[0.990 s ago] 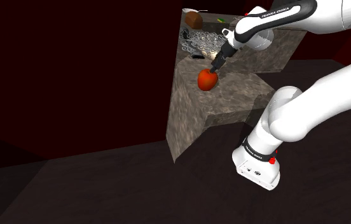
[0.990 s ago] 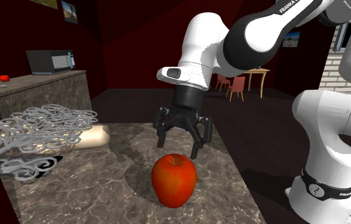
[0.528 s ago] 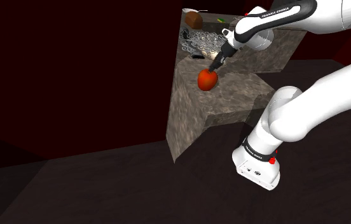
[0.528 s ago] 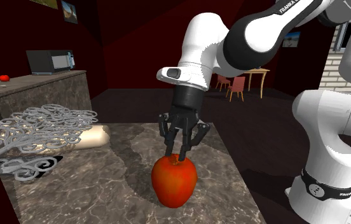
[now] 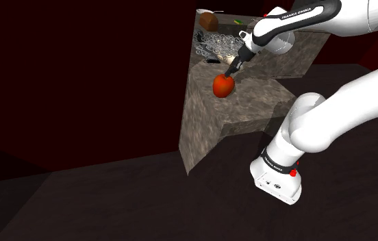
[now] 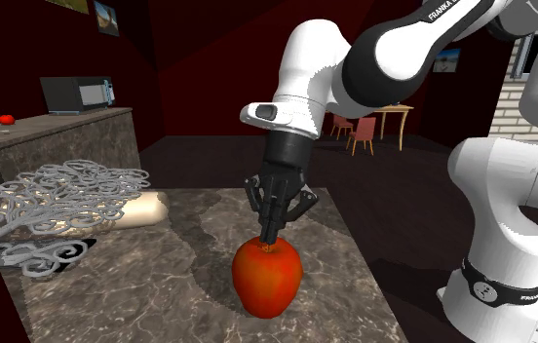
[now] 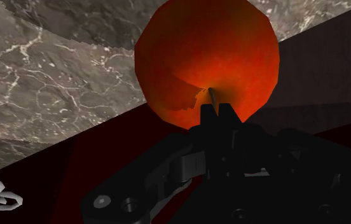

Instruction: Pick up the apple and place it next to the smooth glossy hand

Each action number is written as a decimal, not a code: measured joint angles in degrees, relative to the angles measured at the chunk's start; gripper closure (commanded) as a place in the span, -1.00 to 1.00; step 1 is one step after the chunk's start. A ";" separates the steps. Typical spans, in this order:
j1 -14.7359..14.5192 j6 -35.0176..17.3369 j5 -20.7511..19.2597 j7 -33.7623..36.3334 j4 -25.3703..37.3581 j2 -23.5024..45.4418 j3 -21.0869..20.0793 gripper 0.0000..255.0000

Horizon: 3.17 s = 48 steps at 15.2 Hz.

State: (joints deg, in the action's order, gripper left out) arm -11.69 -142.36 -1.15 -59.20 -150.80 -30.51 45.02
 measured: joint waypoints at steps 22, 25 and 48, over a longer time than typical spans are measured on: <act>3.12 16.96 -1.69 6.22 11.14 -6.00 -7.66 1.00; 3.29 19.27 -1.72 6.97 12.85 -6.62 -8.58 1.00; -3.71 32.53 4.71 -1.75 38.50 7.07 2.70 1.00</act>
State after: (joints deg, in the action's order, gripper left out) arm -15.40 -109.83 3.57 -60.95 -112.30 -23.44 47.72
